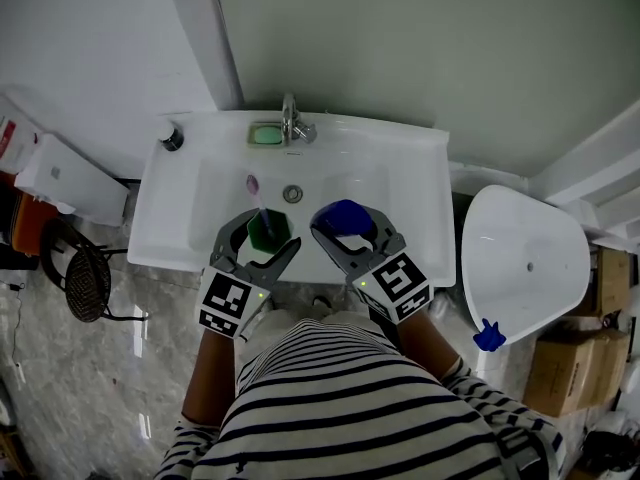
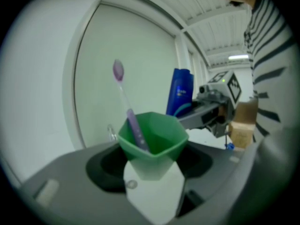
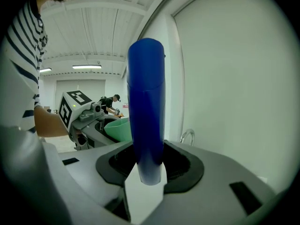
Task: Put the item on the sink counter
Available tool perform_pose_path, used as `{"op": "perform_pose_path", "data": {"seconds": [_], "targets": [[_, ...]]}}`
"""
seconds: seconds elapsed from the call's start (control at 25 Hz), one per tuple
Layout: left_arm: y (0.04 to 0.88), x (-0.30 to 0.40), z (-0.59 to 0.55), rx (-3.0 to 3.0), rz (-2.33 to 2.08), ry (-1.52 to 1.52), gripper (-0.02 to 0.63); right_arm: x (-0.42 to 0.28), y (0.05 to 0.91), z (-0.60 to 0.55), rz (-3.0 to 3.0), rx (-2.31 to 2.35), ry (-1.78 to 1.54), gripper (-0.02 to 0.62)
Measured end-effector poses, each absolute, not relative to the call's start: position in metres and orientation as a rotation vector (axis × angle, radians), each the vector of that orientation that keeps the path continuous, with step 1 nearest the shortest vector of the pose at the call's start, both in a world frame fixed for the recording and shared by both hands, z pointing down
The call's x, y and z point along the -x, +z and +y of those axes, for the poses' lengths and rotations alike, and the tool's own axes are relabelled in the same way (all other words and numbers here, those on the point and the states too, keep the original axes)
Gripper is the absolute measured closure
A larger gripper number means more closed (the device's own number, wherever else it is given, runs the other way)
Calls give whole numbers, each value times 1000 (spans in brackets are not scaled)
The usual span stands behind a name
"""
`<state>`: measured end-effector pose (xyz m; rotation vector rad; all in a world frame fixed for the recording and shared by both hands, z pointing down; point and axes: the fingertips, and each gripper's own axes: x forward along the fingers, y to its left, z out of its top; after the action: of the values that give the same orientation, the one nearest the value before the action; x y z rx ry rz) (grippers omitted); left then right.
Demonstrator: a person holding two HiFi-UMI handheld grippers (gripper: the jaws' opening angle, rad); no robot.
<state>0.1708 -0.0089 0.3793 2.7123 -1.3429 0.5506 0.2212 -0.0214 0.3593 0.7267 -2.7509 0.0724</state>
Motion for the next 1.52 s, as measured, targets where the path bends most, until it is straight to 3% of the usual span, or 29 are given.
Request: {"op": "perform_pose_path", "data": {"seconds": [0.96, 1.52], "targets": [[413, 57, -93, -2912, -1012, 662, 301, -20, 391, -108, -2604, -1073, 165, 436], [448, 101, -160, -2891, -1045, 708, 301, 21, 414, -153, -2538, -1145, 206, 436]]}}
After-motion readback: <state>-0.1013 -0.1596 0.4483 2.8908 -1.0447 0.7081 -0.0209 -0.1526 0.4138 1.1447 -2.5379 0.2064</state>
